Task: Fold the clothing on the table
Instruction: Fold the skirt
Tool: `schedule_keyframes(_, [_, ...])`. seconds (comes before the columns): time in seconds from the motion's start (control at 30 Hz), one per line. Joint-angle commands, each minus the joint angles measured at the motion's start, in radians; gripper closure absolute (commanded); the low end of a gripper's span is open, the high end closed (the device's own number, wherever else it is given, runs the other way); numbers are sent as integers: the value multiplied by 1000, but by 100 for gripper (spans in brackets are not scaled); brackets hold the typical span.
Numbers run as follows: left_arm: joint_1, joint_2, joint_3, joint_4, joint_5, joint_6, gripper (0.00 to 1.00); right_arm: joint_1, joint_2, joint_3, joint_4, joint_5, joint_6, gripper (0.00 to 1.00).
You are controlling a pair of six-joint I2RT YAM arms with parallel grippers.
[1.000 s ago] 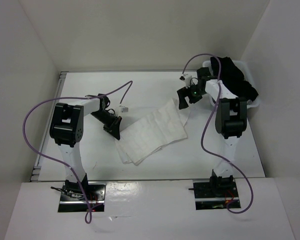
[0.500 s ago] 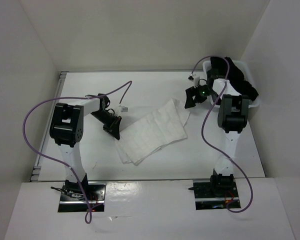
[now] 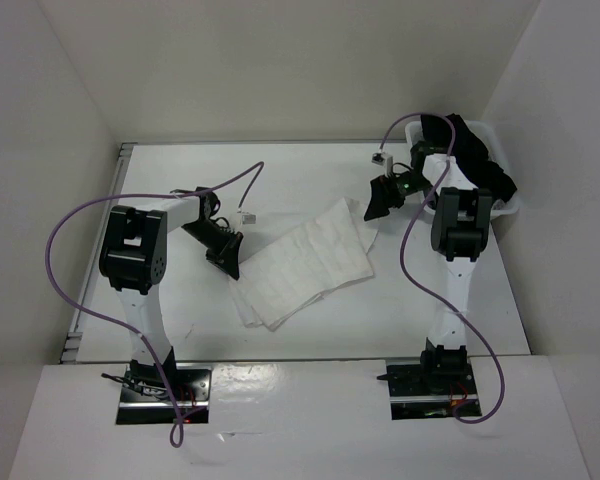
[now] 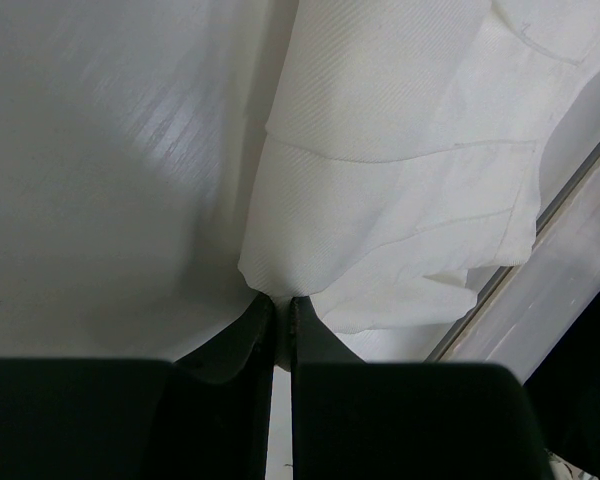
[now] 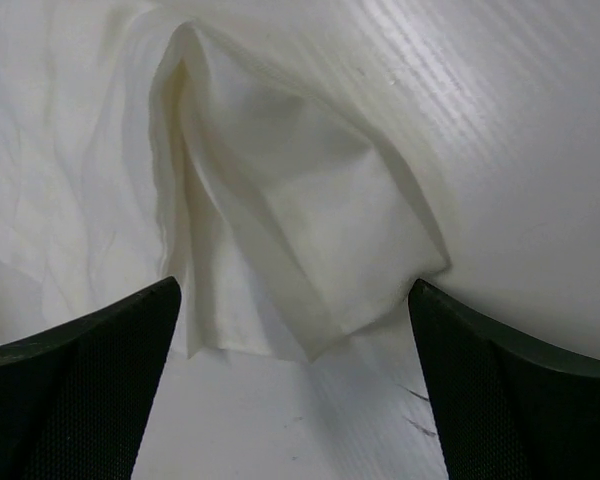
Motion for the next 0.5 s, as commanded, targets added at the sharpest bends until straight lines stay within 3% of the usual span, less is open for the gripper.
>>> schedule_keyframes(0.0, [4,34,-31,79,-167,31,98,26,65,-18,-180,32,-79,1])
schedule_keyframes(0.47, [4,15,-50,79,-158,41,98,98,1,-171,-171,23,-106,4])
